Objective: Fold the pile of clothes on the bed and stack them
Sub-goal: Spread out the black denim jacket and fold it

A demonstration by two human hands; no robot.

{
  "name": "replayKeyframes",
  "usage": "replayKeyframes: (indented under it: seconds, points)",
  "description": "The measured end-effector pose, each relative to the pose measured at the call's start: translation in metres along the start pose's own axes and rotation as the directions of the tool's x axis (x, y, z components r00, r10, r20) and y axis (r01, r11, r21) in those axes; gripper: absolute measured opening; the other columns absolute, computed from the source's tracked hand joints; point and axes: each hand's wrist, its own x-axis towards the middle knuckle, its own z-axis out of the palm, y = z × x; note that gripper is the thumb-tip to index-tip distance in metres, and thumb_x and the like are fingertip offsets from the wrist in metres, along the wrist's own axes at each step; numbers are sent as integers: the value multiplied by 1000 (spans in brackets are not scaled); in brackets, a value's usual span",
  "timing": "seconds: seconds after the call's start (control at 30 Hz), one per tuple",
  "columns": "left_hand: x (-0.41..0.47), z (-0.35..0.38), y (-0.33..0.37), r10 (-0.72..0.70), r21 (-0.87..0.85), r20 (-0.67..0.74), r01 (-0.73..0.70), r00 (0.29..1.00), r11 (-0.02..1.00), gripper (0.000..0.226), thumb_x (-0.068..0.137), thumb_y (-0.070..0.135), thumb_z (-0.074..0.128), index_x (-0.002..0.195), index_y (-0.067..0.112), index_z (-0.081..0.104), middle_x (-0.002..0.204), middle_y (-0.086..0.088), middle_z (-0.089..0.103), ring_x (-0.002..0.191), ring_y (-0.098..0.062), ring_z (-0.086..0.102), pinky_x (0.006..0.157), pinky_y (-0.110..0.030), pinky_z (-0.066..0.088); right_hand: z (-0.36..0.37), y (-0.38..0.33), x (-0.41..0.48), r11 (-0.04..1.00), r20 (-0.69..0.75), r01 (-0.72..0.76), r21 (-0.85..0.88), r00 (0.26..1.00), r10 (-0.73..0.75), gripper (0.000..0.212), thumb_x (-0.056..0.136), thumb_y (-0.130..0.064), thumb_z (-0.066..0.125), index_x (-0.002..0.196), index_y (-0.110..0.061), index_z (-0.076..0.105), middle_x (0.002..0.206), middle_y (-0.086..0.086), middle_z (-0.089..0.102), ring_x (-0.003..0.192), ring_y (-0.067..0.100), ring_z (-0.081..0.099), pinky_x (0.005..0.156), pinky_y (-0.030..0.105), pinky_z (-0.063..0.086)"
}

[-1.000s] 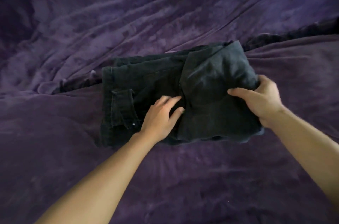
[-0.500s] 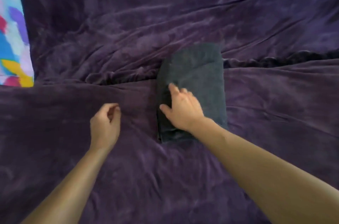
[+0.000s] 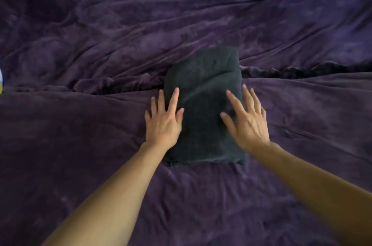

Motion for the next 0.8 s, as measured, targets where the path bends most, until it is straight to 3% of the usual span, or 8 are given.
replayKeyframes:
  seconds: [0.07, 0.13, 0.27, 0.37, 0.47, 0.57, 0.67, 0.8]
  points:
    - [3, 15, -7, -12, 1, -19, 12, 1000, 1000, 62, 97, 49, 23, 148, 40, -12, 158, -17, 13, 142, -36, 24, 108, -53, 32, 21, 8, 13, 995, 181, -104, 0, 978, 102, 65, 91, -64, 33, 150, -43, 15, 162, 6, 1, 148, 33, 6, 110, 55, 24]
    - [2, 31, -14, -6, 8, -57, 6, 998, 1000, 64, 97, 47, 24, 150, 36, -10, 152, -27, 23, 134, -40, 36, 106, -51, 37, 52, 14, 14, 994, 245, -109, -12, 963, 109, 68, 88, -72, 21, 149, -49, 2, 162, -2, -13, 148, 35, 2, 110, 57, 24]
    - [7, 60, -18, 24, 85, -114, -14, 993, 996, 63, 97, 46, 24, 152, 29, -2, 139, -35, 38, 126, -45, 44, 103, -52, 39, 100, 31, 14, 989, 267, -145, -20, 953, 145, 67, 86, -76, 8, 145, -53, -12, 159, -8, -21, 147, 37, 1, 109, 57, 29]
    - [13, 56, -15, 0, 56, -109, 6, 994, 998, 62, 97, 48, 22, 150, 34, -8, 142, -32, 36, 128, -42, 41, 106, -51, 35, 101, 34, 23, 988, 261, -147, 51, 957, 129, 70, 83, -80, 10, 144, -55, -11, 159, -13, -20, 147, 34, 3, 108, 58, 30]
    - [4, 43, -8, -53, -289, -123, 15, 991, 957, 69, 95, 53, 33, 151, 38, -3, 154, -10, 29, 136, -27, 36, 110, -38, 29, 84, 31, 14, 904, 227, -348, 248, 928, 295, 80, 77, -84, 30, 144, -56, -2, 160, -15, -9, 143, 32, 25, 102, 52, 39]
    - [-8, 33, 8, -304, -668, -52, 193, 951, 718, 82, 82, 68, 49, 148, 47, 4, 152, 1, 37, 135, -19, 40, 108, -28, 30, 70, 28, -2, 751, 230, -550, 366, 835, 500, 82, 75, -83, 41, 143, -58, 3, 155, 1, 27, 124, 37, 50, 99, 46, 39]
    - [-13, 26, 16, -399, -705, 114, 357, 910, 612, 77, 78, 73, 49, 145, 43, 24, 139, 0, 51, 126, -24, 49, 97, -28, 35, 59, 27, -20, 733, 230, -553, 395, 833, 504, 80, 76, -81, 43, 143, -56, 7, 138, 3, 52, 122, 32, 51, 98, 43, 39]
    - [-34, 7, 32, -346, -669, 120, 333, 931, 664, 70, 82, 69, 49, 143, 42, 29, 131, 0, 57, 119, -25, 54, 94, -30, 38, 31, 23, -55, 757, 147, -548, 354, 833, 534, 74, 80, -79, 41, 143, -56, 10, 132, 3, 53, 114, 34, 56, 90, 41, 42]
